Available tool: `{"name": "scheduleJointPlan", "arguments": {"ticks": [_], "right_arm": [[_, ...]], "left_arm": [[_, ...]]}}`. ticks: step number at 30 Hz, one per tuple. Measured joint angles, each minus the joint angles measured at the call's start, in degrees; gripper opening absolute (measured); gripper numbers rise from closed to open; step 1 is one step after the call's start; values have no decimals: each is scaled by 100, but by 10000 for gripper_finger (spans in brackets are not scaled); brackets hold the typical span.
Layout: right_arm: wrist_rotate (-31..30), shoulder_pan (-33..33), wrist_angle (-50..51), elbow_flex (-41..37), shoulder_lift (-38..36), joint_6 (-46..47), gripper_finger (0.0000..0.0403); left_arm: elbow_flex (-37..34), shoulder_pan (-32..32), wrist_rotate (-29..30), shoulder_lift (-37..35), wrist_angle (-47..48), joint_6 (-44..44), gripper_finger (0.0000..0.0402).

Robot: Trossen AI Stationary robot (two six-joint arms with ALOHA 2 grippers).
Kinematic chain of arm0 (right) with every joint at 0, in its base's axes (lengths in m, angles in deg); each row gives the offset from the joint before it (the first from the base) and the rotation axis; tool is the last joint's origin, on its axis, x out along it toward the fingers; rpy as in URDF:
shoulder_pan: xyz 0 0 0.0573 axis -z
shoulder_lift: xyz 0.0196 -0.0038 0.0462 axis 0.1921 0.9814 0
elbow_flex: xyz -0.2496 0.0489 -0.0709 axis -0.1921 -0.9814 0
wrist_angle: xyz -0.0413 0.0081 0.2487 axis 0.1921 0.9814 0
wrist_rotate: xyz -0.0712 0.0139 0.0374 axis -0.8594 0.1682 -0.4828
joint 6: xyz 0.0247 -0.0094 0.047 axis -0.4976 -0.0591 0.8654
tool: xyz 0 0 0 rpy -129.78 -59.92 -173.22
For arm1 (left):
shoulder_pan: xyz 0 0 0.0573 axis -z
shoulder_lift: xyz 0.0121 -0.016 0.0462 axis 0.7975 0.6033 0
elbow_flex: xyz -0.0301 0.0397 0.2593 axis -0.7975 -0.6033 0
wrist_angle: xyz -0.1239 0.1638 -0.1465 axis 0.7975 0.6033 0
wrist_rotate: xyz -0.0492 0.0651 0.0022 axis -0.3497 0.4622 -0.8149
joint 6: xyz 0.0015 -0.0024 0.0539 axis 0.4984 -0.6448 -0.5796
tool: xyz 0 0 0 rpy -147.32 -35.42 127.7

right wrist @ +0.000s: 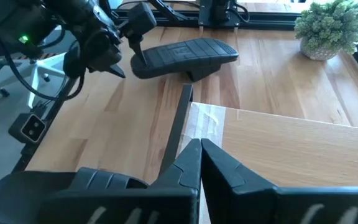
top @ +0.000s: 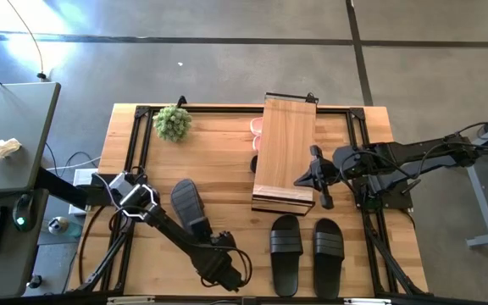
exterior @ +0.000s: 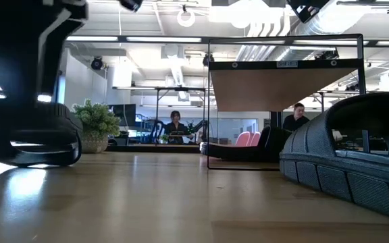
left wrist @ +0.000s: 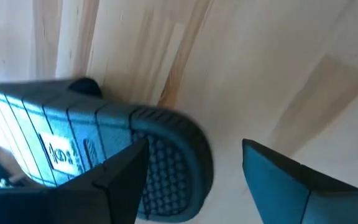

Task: Pick and place slides into the shelf
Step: Put the black slipper under the shelf

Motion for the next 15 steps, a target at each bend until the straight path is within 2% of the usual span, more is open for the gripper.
{"name": "scheduleJointPlan", "arguments": {"ticks": [5, 15], "right_arm": [[-158, 1, -22, 0, -1, -28, 1], [-250, 2, -58, 0, -1, -42, 1]], "left_arm": [[-309, -4, -106, -3, 9, 263, 234], [-312, 0, -295, -3, 5, 645, 190]]}}
